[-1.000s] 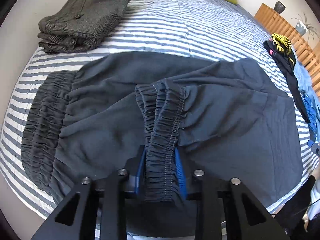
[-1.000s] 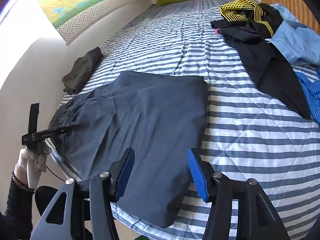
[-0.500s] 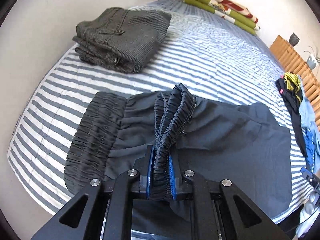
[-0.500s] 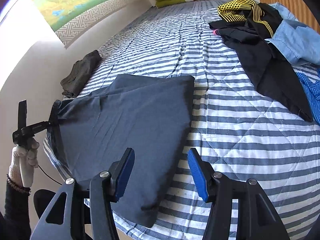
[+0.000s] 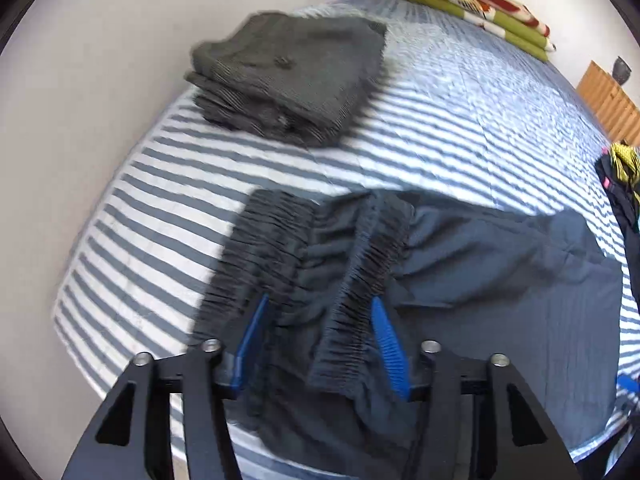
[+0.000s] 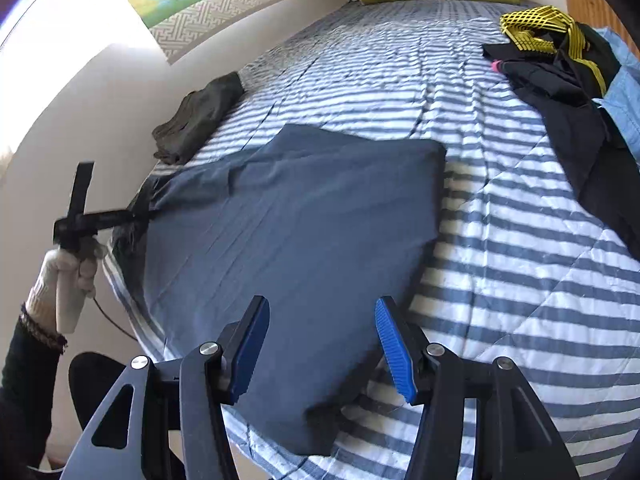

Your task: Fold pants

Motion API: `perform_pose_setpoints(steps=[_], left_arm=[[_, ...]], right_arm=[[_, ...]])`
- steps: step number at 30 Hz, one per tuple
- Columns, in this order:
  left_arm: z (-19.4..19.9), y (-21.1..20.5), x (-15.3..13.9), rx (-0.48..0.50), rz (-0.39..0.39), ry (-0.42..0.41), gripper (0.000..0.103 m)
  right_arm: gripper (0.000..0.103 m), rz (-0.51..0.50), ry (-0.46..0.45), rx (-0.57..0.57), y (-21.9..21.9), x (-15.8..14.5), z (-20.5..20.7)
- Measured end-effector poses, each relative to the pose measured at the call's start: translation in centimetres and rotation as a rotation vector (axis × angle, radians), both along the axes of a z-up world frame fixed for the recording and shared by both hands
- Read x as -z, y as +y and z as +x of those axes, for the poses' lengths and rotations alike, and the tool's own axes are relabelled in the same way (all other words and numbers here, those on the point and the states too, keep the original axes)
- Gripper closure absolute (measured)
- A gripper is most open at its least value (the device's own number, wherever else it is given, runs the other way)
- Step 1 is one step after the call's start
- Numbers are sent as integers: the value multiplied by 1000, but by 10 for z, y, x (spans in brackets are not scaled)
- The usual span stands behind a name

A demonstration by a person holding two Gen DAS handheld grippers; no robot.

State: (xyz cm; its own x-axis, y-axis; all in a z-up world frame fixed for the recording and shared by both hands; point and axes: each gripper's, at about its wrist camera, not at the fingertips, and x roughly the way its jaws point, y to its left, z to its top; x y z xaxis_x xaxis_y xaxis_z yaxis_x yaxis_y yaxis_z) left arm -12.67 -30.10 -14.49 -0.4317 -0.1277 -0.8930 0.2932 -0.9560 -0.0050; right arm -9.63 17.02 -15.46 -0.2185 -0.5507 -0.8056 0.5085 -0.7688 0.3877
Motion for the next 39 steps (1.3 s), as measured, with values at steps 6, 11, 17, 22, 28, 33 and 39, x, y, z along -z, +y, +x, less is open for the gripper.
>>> perform_pose_setpoints(steps=[6, 11, 17, 22, 28, 33, 39], left_arm=[[17, 47, -41, 123, 60, 94, 44], [-23, 172, -42, 411, 167, 40, 44], [-79, 335, -4, 684, 254, -104, 48], [-108, 413, 25, 762, 178, -154, 63], [-124, 409, 55, 729, 189, -205, 76], [-122, 406, 57, 736, 198, -191, 76], [-93, 377, 28, 731, 196, -129, 75]], right_arm=[[52, -42, 20, 28, 43, -6, 27], [52, 1, 46, -53, 42, 6, 50], [52, 97, 177, -107, 16, 22, 72], [52, 175, 304, -131, -2, 27, 81], [92, 134, 282, -99, 0, 35, 79], [97, -164, 51, -6, 42, 11, 59], [96, -104, -63, -83, 66, 30, 63]])
